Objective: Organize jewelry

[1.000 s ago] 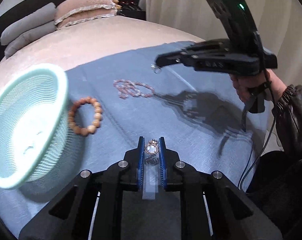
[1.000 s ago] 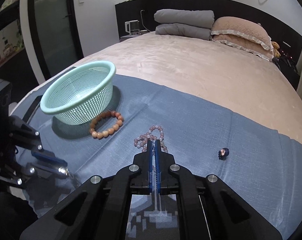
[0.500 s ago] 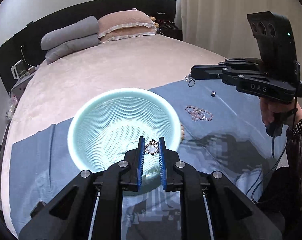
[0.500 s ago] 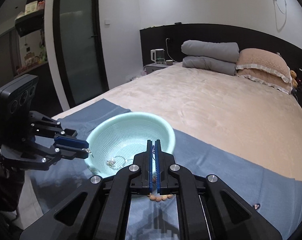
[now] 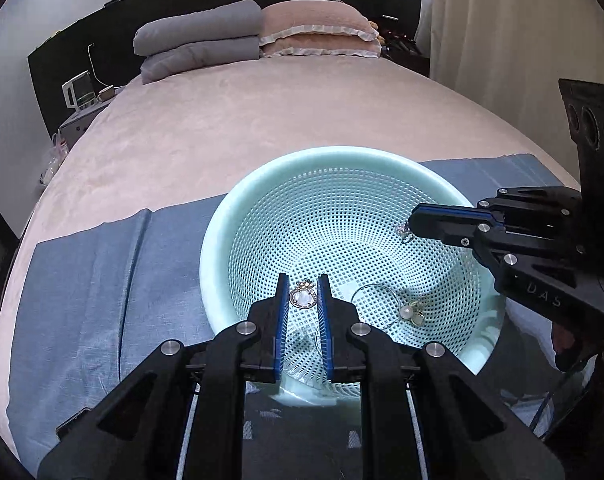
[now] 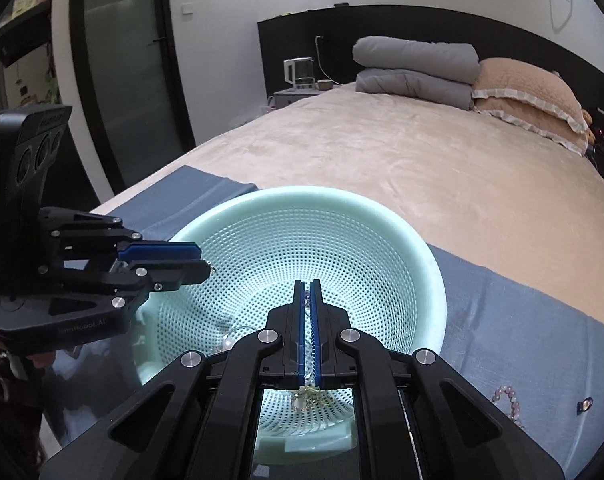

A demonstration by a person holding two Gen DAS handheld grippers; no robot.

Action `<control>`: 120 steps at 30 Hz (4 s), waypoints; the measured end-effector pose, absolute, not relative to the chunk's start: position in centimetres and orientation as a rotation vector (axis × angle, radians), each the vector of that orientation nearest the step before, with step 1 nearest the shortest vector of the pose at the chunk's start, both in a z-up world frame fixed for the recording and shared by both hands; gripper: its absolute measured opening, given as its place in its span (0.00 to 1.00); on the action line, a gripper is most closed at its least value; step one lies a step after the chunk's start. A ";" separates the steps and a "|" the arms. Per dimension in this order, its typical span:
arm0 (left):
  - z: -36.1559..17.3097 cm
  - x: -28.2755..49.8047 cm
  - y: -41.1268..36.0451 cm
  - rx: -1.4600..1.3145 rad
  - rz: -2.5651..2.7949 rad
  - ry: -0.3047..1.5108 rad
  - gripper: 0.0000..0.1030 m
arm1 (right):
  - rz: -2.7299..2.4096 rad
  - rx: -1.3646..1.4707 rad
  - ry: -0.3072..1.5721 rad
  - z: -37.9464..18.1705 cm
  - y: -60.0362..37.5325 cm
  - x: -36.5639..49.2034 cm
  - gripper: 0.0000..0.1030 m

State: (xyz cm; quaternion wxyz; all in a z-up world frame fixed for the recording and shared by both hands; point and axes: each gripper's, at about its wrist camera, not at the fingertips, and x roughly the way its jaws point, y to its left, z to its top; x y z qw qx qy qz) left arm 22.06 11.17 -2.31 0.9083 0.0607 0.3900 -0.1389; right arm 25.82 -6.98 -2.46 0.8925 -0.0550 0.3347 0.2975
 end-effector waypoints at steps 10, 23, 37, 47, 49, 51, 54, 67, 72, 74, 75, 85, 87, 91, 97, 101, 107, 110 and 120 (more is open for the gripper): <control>-2.0 21.4 11.4 0.151 -0.234 0.750 0.71 | 0.548 -0.060 0.674 -2.3 -8.2 25.5 0.11; 0.8 17.3 10.4 0.245 -0.180 0.690 0.95 | 0.315 -0.002 0.565 0.6 -16.5 24.0 0.86; -0.9 11.0 0.7 0.290 -0.579 0.690 0.95 | 0.241 -0.296 0.787 -7.1 -24.0 22.4 0.88; -5.1 12.5 -6.5 0.362 -0.673 0.729 0.95 | 0.331 -0.293 0.850 -10.2 -23.0 23.2 0.88; -5.8 13.5 -6.6 0.370 -0.667 0.718 0.95 | 0.288 -0.240 0.856 -9.9 -23.8 24.2 0.88; -6.3 14.8 -6.7 0.376 -0.651 0.701 0.95 | 0.262 -0.190 0.852 -9.7 -24.4 25.2 0.88; -6.8 16.0 -6.8 0.401 -0.613 0.662 0.94 | 0.268 -0.172 0.870 -10.1 -24.5 26.4 0.88; -8.0 17.7 -10.2 0.527 -0.602 0.639 0.93 | 0.330 -0.141 0.896 -10.8 -24.4 28.1 0.88; -8.3 17.2 -10.6 0.570 -0.572 0.611 0.93 | 0.336 -0.137 0.893 -10.8 -24.6 28.3 0.88; -8.3 17.8 -10.1 0.547 -0.535 0.619 0.93 | 0.337 -0.135 0.892 -10.8 -24.7 28.4 0.88; -8.2 17.9 -9.9 0.542 -0.528 0.609 0.92 | 0.338 -0.134 0.892 -10.8 -24.7 28.4 0.88; -10.1 19.5 -11.2 0.599 -0.504 0.746 0.05 | 0.386 -0.113 0.871 -10.1 -25.0 28.1 0.33; -10.4 19.6 -10.9 0.564 -0.515 0.768 0.02 | 0.387 -0.104 0.872 -10.1 -25.1 28.1 0.24; -10.1 19.8 -10.2 0.525 -0.523 0.776 0.02 | 0.388 -0.099 0.872 -10.2 -25.1 28.1 0.24; -9.2 19.6 -9.4 0.533 -0.510 0.747 0.02 | 0.390 -0.094 0.872 -10.1 -25.1 28.1 0.24; -7.4 19.8 -8.2 0.497 -0.482 0.706 0.04 | 0.389 -0.096 0.872 -10.1 -25.1 28.1 0.24; -3.5 19.4 -5.8 0.330 -0.554 0.608 0.64 | 0.390 -0.094 0.873 -10.1 -25.1 28.1 0.24; -3.0 18.9 -6.2 0.336 -0.600 0.585 0.69 | 0.391 -0.090 0.873 -10.2 -25.1 28.1 0.24; -6.4 19.8 -9.5 0.374 -0.655 0.657 0.70 | 0.411 -0.055 0.880 -10.4 -25.8 28.3 0.24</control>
